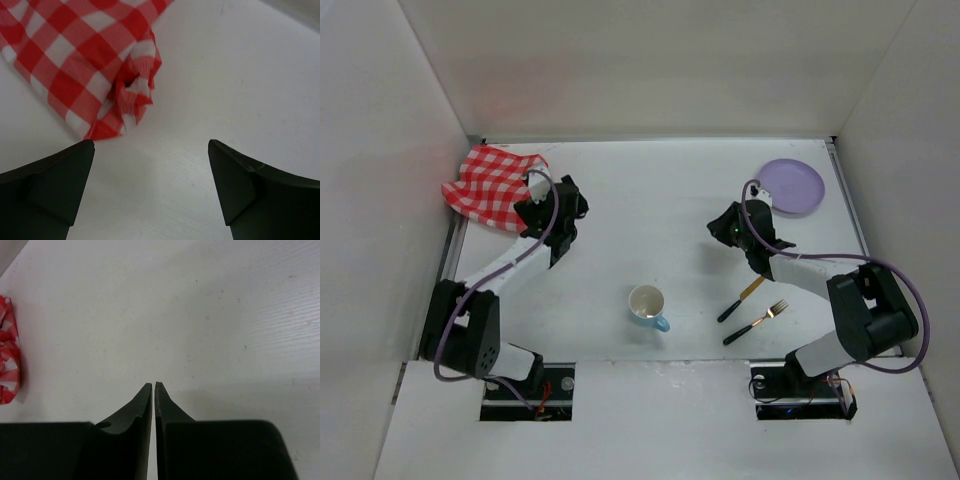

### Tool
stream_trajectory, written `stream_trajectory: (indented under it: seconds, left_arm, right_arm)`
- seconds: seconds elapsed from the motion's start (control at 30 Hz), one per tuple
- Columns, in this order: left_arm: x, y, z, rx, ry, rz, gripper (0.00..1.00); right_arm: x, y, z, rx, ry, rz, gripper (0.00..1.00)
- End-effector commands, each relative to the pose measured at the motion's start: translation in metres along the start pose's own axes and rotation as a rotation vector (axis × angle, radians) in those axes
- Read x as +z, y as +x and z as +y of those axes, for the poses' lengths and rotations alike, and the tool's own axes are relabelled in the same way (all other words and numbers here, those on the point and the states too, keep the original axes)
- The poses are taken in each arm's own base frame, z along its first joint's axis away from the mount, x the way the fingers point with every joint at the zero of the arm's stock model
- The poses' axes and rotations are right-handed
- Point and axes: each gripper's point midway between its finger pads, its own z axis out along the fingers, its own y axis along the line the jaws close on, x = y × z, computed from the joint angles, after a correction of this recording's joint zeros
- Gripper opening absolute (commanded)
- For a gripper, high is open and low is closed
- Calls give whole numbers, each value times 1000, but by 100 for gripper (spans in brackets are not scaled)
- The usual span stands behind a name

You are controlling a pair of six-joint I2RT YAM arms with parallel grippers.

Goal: Set the dinner table for one person

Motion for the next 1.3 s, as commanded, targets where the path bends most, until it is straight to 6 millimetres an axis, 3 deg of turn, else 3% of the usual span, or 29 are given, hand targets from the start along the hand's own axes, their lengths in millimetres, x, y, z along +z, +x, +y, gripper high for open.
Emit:
stream_trajectory:
  seconds: [0.0, 0.13, 0.23, 0.3, 0.43, 0.53, 0.63, 0.8, 0.87, 0.93, 1.03, 1.13, 1.27]
  left_arm:
    - [25, -57, 1, -33, -68, -123, 100]
    - [59, -82, 0, -20, -103, -133, 100]
    - [85, -90, -3, 37, -115, -121, 61]
    - [102, -89, -3, 71, -130, -101, 60]
    - [140, -71, -5, 227, -173, -6, 78]
    - [159, -55, 3, 302, -226, 40, 79]
    - [175, -37, 8, 354, -239, 86, 70]
    - [188, -7, 12, 419, -247, 163, 35]
    - [185, 5, -13, 427, -167, 175, 18]
    - [175, 17, -56, 437, -39, 174, 12]
    - [153, 26, -112, 453, 101, 142, 10]
    - [117, 36, -176, 464, 270, 108, 10]
    - [79, 47, -222, 501, 402, 90, 11]
  right_arm:
    - [0, -18, 19, -1, -61, -52, 20]
    - [3, -16, 18, -6, -59, -48, 53]
    - [5, -14, 21, -15, -71, -33, 64]
    - [6, -12, 24, -27, -77, -27, 67]
    - [7, -6, 30, -35, -90, -11, 68]
    - [5, -8, 34, -43, -101, -18, 69]
    - [5, -7, 35, -42, -102, -10, 69]
    - [1, -9, 37, -37, -110, -18, 69]
    - [-2, -12, 40, -38, -118, -24, 69]
    - [-4, -13, 40, -37, -119, -30, 69]
    - [-5, -12, 40, -34, -123, -26, 69]
    - [-10, -18, 38, -30, -123, -47, 69]
    - [-11, -22, 33, -18, -113, -54, 69]
